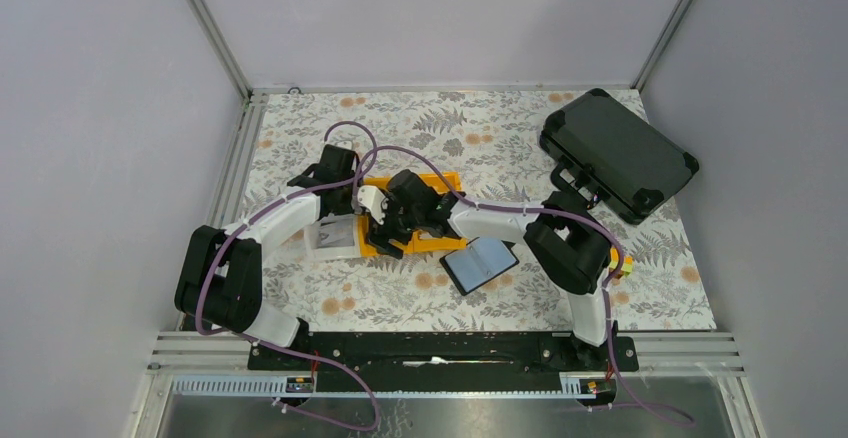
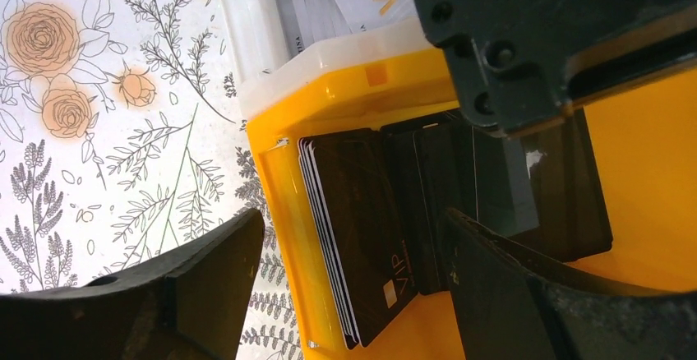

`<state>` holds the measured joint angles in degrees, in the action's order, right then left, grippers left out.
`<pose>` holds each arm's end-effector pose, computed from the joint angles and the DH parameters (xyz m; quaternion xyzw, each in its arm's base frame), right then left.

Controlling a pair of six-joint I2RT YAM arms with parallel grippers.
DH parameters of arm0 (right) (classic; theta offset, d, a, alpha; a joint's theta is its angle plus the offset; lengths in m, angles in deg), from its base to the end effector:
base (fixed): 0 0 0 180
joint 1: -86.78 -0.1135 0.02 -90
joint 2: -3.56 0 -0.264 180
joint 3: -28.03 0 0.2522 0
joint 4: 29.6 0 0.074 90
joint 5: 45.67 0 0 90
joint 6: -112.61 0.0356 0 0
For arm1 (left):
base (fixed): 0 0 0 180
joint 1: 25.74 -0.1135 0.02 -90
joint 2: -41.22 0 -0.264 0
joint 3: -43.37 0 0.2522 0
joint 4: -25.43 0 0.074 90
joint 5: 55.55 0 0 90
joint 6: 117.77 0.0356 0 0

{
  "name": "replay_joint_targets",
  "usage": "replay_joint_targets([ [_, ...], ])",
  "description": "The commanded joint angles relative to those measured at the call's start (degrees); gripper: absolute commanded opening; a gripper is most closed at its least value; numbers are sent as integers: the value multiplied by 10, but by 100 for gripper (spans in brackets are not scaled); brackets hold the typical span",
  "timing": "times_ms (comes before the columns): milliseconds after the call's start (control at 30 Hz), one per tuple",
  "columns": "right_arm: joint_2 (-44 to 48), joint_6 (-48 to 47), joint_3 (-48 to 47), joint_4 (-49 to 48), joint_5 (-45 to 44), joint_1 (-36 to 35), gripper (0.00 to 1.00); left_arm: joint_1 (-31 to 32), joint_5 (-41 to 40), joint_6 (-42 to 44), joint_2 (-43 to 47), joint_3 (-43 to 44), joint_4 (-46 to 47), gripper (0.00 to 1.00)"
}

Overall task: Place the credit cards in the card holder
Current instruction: Pick up the credit card from the storage box.

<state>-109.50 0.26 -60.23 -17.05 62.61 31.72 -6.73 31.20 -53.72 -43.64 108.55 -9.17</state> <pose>0.2417 0.3655 0.1852 -0.6083 0.6465 0.2599 0.3800 0.2822 -0.0951 0.2026 -0.0663 0.9492 -0.0923 0.2936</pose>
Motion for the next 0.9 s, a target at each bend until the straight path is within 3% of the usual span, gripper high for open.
replay_joint_targets([
  [0,-19,4,-29,41,16,-3,84,-4,23,-15,12,17,32,0],
  [300,-37,9,-57,101,59,-3,65,-5,25,-16,14,17,32,0],
  [867,-6,28,-69,120,87,-3,53,-6,26,-16,14,16,31,0],
])
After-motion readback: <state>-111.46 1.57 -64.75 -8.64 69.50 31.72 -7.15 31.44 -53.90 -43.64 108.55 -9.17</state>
